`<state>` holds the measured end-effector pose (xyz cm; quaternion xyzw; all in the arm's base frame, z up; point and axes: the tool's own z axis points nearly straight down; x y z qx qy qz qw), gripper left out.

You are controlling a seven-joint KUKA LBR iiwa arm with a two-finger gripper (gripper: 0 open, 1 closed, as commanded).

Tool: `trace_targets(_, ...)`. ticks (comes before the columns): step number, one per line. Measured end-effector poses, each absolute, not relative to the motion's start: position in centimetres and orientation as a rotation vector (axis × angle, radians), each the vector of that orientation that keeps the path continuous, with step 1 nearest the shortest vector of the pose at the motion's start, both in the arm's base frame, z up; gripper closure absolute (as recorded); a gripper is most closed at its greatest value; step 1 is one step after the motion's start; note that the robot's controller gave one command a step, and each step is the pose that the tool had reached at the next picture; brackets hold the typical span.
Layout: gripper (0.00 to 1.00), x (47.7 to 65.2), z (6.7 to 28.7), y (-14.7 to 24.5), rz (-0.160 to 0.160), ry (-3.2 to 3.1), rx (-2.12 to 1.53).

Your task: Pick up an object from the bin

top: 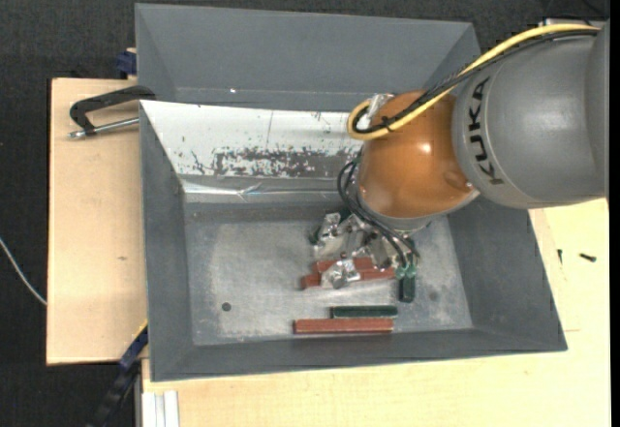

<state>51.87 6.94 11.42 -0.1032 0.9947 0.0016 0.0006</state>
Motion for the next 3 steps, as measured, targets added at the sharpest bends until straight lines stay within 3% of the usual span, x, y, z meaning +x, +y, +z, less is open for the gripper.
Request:
trace_targets(1,1.00,51.9,25.4,7.1,0.002,3.031,-0.801)
trace_targets(2,1.00,51.9,25.4,7.1,0.002,3.032,-0.801)
trace_targets(3,0.00,51.1,15.4,7.1,0.005,3.016,-0.902)
